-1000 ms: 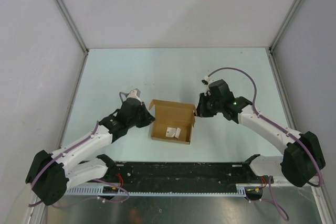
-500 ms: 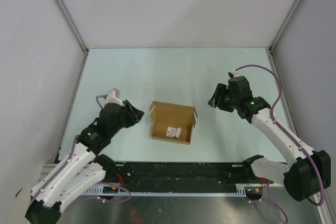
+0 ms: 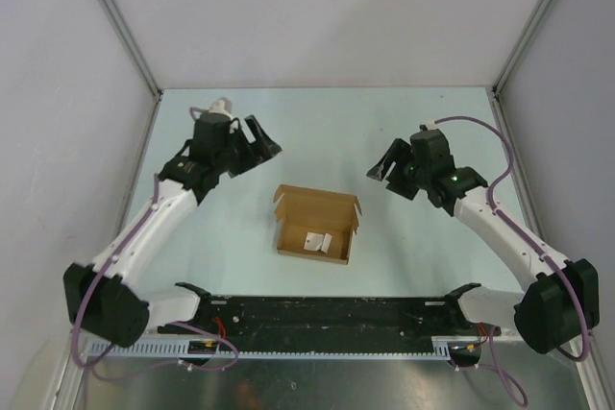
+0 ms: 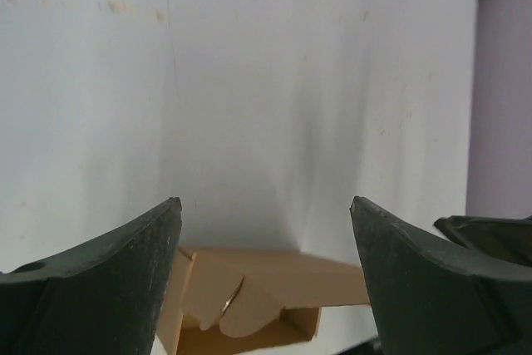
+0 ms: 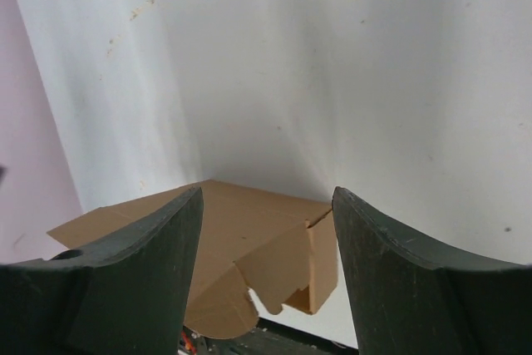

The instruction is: Fold the paper box

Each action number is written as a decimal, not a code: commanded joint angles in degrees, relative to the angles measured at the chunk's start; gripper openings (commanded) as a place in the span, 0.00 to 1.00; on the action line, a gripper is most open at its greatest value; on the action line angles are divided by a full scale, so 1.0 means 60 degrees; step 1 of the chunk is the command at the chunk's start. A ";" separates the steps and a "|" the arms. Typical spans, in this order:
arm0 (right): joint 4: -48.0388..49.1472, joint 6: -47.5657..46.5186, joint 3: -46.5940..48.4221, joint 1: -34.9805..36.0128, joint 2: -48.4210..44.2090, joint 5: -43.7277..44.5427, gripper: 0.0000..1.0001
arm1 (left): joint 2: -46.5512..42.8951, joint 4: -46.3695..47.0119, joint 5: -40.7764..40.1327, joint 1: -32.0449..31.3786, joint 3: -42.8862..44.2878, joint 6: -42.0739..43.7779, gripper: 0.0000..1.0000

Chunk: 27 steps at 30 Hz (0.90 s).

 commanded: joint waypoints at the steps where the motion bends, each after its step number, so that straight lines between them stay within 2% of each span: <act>1: 0.0089 0.0764 0.0589 0.0582 0.0187 -0.0031 0.69 | 0.0475 -0.0299 0.1614 -0.0086 -0.0266 0.0104 0.88; 6: -0.0292 0.1028 0.0589 0.1269 0.0260 0.0437 0.69 | 0.0196 -0.0299 0.1540 -0.0101 -0.0986 0.0177 0.88; 13: -0.0658 0.1321 0.0589 0.1827 0.0553 0.0627 0.71 | 0.0767 -0.0299 0.2083 -0.0305 -0.1280 0.0207 0.88; 20: -0.0820 0.1394 0.0589 0.1886 0.0817 0.0497 0.72 | 0.1265 -0.0270 0.2288 -0.0686 -0.1236 0.0265 0.89; 27: -0.0937 0.1395 0.0589 0.1960 0.0919 0.0161 0.72 | 0.1076 -0.0270 0.2317 -0.1023 -0.1514 0.0192 0.88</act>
